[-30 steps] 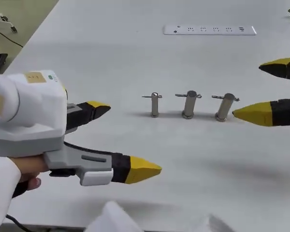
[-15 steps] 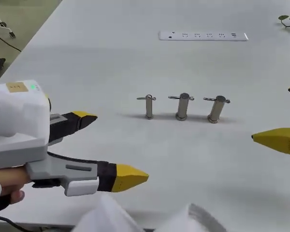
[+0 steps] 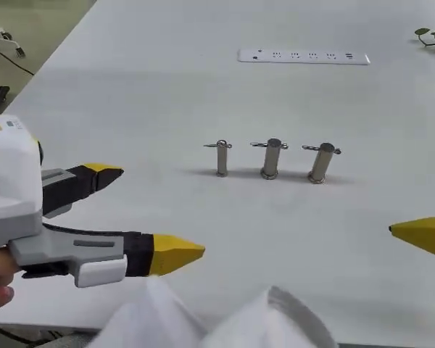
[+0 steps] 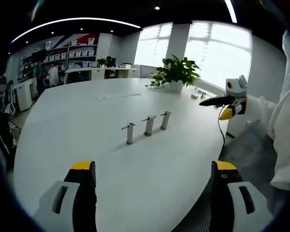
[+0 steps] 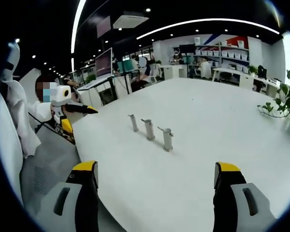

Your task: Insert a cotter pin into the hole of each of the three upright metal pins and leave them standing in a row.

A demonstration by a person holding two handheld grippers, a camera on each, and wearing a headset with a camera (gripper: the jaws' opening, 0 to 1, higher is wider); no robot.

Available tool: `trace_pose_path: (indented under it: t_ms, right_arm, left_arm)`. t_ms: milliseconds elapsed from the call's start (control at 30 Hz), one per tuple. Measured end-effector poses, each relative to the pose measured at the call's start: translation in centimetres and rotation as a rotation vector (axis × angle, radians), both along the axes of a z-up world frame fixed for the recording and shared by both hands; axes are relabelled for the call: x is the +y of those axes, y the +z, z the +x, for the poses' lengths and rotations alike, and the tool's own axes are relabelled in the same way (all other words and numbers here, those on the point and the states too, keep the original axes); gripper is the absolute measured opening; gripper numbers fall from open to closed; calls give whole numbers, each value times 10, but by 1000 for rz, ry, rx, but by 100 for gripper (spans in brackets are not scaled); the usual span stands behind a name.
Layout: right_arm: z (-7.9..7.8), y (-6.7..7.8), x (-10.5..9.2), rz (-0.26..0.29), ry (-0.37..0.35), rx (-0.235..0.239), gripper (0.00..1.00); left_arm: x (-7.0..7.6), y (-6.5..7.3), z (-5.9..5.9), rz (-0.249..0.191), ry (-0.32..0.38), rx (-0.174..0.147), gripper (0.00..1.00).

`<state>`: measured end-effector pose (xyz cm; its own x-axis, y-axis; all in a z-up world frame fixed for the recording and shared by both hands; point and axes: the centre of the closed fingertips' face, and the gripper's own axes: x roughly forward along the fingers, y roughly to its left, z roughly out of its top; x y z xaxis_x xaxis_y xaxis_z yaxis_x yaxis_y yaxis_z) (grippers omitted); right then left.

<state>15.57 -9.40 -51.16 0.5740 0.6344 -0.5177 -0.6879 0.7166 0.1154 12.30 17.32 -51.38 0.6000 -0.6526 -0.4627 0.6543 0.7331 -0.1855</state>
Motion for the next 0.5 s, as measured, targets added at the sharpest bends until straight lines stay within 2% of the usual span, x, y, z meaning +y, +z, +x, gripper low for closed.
trace_pose_path:
  t_ms: [133, 333, 500]
  right_arm:
    - [-2, 1, -3, 12, -27, 1, 98]
    - [-7, 0, -2, -9, -49, 8, 98]
    - [-11, 5, 4, 1, -59, 5, 98]
  left_arm:
    - [9, 0, -2, 8, 28, -3, 99]
    - [22, 0, -1, 9, 83, -3, 99]
    - [25, 1, -1, 8, 94, -6, 99]
